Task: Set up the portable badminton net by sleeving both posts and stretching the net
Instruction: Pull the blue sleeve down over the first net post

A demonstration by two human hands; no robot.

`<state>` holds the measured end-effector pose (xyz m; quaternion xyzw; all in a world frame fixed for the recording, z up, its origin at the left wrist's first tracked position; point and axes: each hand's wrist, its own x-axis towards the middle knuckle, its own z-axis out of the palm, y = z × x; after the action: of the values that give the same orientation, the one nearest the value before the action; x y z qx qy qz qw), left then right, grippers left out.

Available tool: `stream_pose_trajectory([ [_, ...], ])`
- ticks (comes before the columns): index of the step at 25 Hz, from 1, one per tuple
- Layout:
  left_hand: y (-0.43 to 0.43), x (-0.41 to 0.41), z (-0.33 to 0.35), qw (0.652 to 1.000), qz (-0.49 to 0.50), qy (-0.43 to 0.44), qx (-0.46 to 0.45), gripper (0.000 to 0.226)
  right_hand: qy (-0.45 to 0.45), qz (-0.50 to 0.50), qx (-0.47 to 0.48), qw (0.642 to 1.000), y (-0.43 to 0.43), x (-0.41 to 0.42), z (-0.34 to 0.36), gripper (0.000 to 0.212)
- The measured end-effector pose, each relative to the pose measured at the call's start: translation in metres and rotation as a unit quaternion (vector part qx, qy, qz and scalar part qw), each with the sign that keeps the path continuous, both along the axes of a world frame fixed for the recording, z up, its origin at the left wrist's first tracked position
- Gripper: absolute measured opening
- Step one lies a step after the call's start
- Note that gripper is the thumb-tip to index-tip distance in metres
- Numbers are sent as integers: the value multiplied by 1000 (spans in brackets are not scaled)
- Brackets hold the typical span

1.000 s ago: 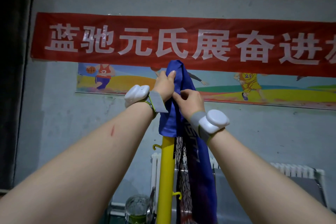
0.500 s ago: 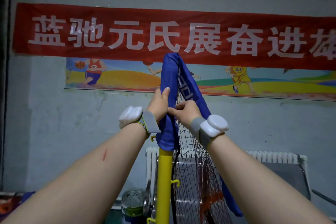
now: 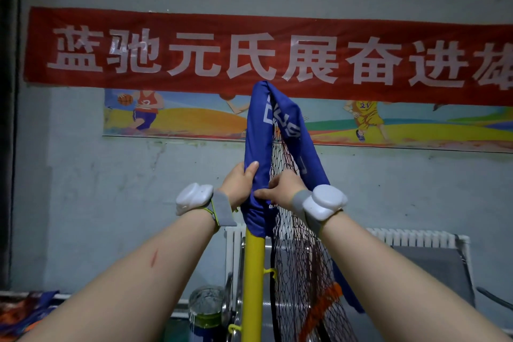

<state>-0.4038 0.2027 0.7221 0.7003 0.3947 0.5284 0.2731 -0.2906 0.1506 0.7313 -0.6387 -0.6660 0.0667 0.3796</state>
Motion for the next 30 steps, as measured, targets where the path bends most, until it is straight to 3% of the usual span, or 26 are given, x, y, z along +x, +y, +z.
stream_pose_trajectory([
  [3,-4,-8,18,999,-23,-24,-5,49,-19,-5,0,1000,-5,-2,19,31],
  [8,-9,-7,59,992,0,-83,99,46,107,-19,171,979,1,-4,58,38],
  [12,-3,-3,64,989,-9,-79,125,29,131,24,166,977,19,-9,65,33],
  [17,0,-3,55,988,-15,-110,110,28,218,99,170,956,23,-6,51,30],
  [30,-9,-9,15,993,-24,-94,70,28,221,97,124,963,11,-3,16,29],
])
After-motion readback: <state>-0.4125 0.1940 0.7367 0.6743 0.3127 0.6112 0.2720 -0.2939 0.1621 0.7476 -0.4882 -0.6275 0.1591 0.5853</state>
